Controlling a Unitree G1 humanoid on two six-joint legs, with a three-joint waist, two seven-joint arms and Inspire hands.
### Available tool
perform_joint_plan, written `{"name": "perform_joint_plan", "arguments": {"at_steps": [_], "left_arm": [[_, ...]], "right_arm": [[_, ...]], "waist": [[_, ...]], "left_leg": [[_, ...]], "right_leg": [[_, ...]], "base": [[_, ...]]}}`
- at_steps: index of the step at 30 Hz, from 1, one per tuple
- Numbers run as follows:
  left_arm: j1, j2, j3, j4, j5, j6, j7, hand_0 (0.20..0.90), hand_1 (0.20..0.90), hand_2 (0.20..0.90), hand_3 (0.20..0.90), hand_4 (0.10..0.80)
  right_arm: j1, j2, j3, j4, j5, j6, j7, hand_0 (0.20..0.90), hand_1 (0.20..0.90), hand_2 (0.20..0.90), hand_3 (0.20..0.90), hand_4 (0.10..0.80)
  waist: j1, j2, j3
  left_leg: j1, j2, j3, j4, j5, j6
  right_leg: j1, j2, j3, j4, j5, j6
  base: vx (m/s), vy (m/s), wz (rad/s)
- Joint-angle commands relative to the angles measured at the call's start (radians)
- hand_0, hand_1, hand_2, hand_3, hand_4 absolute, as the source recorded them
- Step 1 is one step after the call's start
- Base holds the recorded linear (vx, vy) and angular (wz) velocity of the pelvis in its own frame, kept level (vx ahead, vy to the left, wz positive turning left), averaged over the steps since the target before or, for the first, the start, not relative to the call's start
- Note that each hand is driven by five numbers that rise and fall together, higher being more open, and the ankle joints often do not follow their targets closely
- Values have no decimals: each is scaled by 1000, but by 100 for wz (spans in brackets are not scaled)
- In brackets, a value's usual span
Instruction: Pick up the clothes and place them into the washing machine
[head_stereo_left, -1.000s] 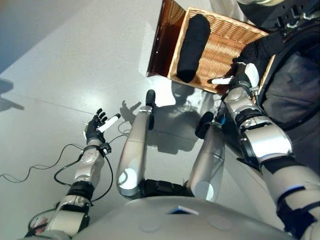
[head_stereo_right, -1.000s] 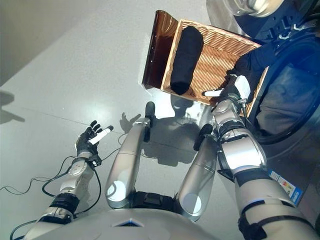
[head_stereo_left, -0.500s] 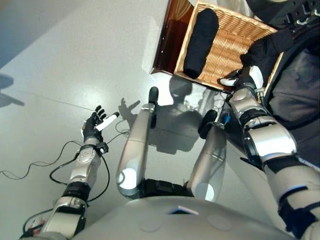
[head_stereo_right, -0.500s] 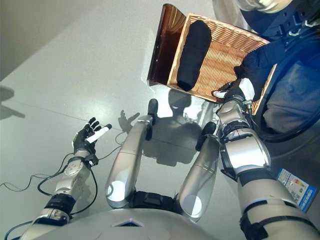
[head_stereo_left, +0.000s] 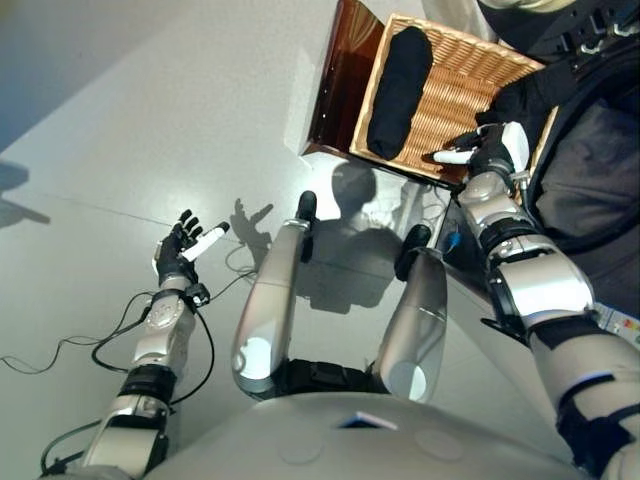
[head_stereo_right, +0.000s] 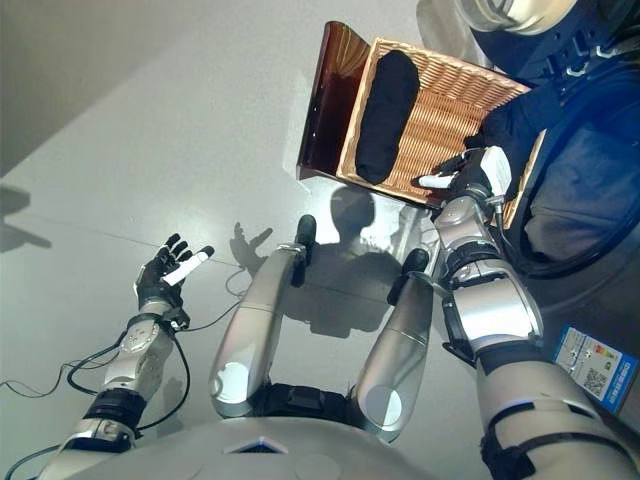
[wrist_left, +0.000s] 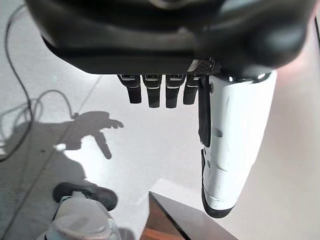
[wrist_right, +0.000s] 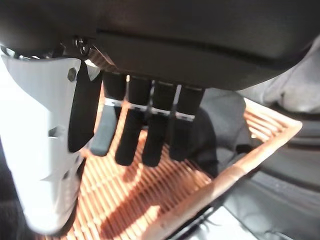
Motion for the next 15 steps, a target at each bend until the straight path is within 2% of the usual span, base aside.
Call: {"name": "perform_joint_plan", "arguments": {"at_steps": [1,9,15], "left_arm": [[32,33,35,33,14,-56,51,900,900,900,900,800],[23,26,15,61,18,-53,55,900,900,900,900,800],[22,28,0,65,21,-56,50,900,900,900,900,800]], "right_arm": [[42,-43,-27,-43,-18,-26,-98,900,900,900,900,800],[37,-21,-58,12,4,-12,-131,900,900,900,900,800],[14,-42,-49,39,7,-9,-119,900,900,900,900,800]], "waist": [[6,6,-60],[5,14,-63],[5,10,-72]], "left_leg": [[5,18,40,6,-57,-21],[36,18,47,-32,-51,-19],[73,14,45,-89,-35,-20]], "right_leg": [[-14,27,-39,-23,86,-45],[19,25,-43,-70,104,-38],[55,25,-47,-126,123,-30]], "base": [[-12,3,-30],[13,6,-4],[28,2,-2]]}}
